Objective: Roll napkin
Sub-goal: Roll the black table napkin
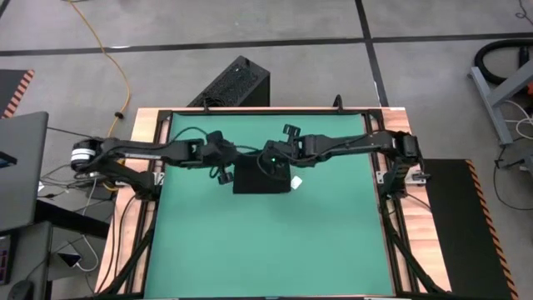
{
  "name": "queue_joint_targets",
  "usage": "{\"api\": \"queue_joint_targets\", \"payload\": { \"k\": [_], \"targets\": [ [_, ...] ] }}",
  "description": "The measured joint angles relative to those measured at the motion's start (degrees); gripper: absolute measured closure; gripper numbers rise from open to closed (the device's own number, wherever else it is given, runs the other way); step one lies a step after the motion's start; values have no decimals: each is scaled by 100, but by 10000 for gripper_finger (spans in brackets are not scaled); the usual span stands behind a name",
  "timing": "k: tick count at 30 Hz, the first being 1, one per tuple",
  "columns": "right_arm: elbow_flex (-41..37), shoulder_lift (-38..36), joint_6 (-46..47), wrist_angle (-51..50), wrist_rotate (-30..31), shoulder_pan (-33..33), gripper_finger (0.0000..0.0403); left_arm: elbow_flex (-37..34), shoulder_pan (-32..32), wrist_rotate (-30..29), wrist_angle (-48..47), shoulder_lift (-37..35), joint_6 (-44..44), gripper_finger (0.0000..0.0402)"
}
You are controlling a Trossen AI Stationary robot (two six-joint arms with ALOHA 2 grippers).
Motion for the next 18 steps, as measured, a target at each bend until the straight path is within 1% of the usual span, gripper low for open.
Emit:
{"api": "queue_joint_targets", "payload": {
  "k": [4,9,15,18],
  "targets": [
    [-280,2,-33,302,-50,-279,398,0,409,25,380,559,293,401],
    [-537,11,-165,561,-157,-595,370,4,825,-42,786,1028,539,401],
    [-594,0,-258,604,-100,-933,337,0,1098,-202,1052,1161,774,401],
    [-593,-2,-445,600,-103,-1054,322,-2,1163,-532,1014,1165,812,401]
  ]
}}
